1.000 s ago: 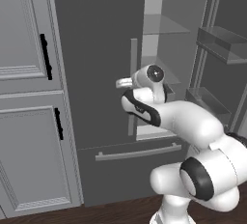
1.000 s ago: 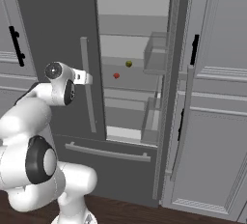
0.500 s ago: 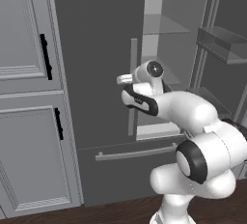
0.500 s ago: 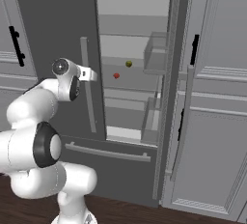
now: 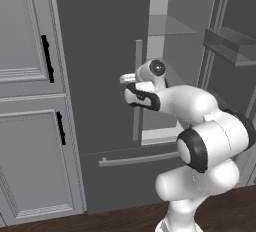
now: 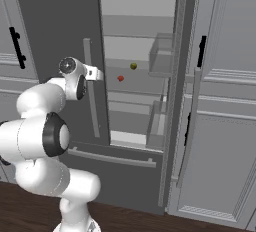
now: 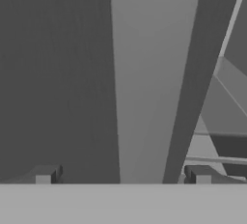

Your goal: Take the strawberry from the fridge and place it on top of the pancake, located on the dining counter.

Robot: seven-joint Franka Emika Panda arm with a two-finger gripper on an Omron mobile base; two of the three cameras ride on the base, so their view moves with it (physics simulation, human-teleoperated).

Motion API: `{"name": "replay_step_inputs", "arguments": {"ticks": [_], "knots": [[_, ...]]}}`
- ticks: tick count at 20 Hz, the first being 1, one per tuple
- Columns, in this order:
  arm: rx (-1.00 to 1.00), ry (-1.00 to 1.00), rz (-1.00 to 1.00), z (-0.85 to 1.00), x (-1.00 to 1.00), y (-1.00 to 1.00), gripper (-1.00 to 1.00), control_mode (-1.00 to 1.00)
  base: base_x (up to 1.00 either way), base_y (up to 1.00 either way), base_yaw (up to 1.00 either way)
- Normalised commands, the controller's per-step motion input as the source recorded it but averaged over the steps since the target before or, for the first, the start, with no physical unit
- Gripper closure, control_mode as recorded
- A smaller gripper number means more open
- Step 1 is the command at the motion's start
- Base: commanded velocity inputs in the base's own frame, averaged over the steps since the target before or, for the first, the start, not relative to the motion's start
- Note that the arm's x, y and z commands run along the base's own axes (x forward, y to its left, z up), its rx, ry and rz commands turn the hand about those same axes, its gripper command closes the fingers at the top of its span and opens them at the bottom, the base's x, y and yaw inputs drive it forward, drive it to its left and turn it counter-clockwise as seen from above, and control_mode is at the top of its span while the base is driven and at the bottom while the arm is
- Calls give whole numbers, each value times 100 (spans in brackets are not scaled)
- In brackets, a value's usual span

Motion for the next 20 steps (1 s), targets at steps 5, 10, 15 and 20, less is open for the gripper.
{"name": "replay_step_inputs", "arguments": {"ticks": [5, 10, 15, 20], "knots": [[0, 0, 0, 0, 25, 0, -100, -100, 0, 0, 0], [0, 0, 0, 0, 24, 0, -100, -100, 0, 0, 0], [0, 0, -1, 0, 32, 0, -100, -100, 0, 0, 0], [0, 0, -2, -6, 37, 0, 100, -100, 0, 0, 0]]}}
